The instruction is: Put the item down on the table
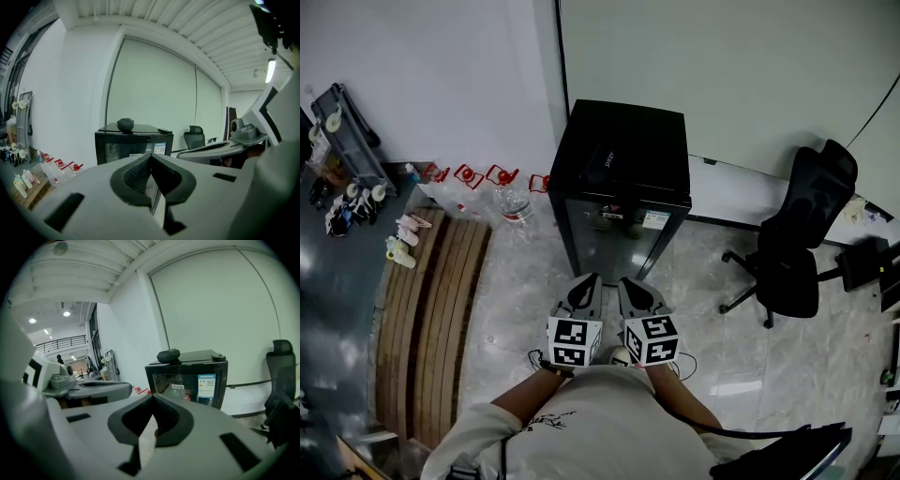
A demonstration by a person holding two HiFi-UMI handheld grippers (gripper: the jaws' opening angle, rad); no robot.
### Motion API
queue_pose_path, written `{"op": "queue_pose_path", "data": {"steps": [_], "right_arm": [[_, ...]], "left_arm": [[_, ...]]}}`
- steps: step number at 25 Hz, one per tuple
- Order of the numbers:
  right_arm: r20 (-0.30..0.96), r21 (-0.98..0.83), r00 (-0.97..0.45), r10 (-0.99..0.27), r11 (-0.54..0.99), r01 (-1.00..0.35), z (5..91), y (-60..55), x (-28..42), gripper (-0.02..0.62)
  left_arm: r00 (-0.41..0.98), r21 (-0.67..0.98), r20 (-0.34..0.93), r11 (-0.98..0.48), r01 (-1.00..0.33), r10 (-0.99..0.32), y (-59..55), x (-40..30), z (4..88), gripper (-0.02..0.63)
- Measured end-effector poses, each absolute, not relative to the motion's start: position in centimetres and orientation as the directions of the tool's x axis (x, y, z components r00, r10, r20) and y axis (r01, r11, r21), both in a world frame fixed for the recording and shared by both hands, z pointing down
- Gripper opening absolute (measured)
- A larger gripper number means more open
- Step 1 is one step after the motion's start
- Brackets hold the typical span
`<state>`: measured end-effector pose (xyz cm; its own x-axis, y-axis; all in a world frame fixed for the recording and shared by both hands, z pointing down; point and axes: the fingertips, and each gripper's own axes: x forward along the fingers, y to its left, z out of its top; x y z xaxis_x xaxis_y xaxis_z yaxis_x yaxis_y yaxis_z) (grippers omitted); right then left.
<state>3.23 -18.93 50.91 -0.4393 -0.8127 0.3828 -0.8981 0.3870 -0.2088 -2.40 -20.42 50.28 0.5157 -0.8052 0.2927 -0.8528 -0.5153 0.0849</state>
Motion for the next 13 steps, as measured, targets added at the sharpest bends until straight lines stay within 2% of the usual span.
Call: {"op": "queue_pose_path", "data": {"steps": [13], "right_arm": [[0.37, -0.216, -0.45, -0.813, 0.396, -0.893, 50.5, -18.8, 3.05, 0.005]], "left_arm": [[0.518, 0.072, 0.286, -0.521, -0.851, -0.806, -20.21, -2.06, 49.97, 0.006]]}}
